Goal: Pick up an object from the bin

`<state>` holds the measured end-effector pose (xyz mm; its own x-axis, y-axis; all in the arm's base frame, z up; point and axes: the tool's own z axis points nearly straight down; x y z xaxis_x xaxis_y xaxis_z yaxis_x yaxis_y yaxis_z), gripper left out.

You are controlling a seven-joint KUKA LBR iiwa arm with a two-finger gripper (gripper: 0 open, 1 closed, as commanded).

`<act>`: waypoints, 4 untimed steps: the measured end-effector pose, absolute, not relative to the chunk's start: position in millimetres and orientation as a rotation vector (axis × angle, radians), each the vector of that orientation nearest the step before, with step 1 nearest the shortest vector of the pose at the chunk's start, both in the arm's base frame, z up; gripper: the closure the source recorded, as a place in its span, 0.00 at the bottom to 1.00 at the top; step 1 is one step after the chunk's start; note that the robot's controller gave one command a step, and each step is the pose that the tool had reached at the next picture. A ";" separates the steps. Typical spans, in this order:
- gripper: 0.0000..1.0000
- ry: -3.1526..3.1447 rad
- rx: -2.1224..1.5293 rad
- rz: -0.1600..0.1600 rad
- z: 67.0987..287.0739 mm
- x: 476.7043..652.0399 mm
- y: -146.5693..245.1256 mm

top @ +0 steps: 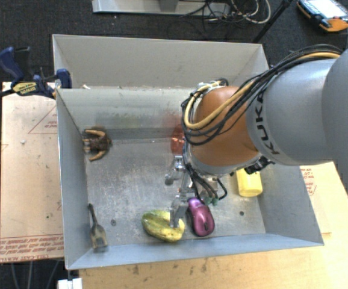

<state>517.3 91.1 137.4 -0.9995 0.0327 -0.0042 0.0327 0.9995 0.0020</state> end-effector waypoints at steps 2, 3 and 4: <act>0.00 3.143 0.085 0.002 122.0 484.3 124.1; 0.00 3.128 0.164 0.007 73.9 486.5 128.9; 1.00 3.122 0.262 0.022 75.9 489.9 114.7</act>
Offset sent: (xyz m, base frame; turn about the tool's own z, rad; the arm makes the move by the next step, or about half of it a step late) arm -0.0322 0.0312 -0.0149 0.0248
